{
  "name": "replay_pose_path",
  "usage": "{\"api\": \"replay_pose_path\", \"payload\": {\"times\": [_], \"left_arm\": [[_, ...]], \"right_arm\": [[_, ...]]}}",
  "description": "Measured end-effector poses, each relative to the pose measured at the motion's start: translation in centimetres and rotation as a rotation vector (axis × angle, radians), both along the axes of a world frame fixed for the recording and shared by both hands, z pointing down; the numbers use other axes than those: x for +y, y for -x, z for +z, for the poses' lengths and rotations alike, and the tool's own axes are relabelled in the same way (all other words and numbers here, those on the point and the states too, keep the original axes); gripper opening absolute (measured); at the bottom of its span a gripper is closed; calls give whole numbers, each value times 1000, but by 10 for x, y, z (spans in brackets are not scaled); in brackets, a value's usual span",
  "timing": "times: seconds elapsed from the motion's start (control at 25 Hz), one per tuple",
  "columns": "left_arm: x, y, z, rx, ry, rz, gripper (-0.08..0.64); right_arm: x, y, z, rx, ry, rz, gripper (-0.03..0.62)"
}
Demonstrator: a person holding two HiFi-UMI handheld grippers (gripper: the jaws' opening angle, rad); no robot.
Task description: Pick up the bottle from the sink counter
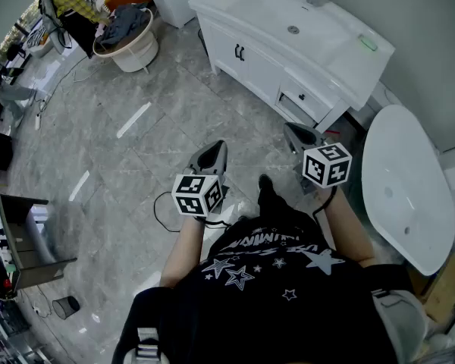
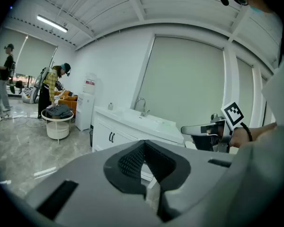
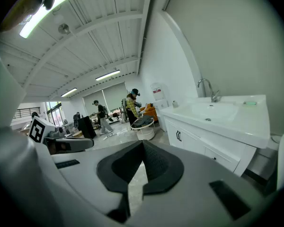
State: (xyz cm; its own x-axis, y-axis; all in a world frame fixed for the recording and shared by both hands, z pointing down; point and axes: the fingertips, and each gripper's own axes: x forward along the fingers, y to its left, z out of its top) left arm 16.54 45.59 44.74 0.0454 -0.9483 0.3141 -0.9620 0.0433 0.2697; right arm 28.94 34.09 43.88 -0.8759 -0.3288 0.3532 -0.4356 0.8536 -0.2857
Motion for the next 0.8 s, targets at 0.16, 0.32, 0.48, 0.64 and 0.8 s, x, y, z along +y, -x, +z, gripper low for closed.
{"api": "replay_pose_path", "payload": {"times": [0.16,0.32,0.48,0.64,0.8], "left_arm": [[-3,-3,3,7,4,-4,8],[-5,-7,4,-4,-2,0,8],[0,-7,3,-3,-3,-3,8],[20,-7,11,26,19,-18,8],[34,6,24,46,40,-54,8]], "right_arm": [[-2,-2,4,3,0,-8,6],[0,-4,7,2,-4,-14,6],[7,-4,10,7,-3,-16,6],[18,-1,15,15,-4,-28,6],[22,6,26,27,9,-33,6]]}}
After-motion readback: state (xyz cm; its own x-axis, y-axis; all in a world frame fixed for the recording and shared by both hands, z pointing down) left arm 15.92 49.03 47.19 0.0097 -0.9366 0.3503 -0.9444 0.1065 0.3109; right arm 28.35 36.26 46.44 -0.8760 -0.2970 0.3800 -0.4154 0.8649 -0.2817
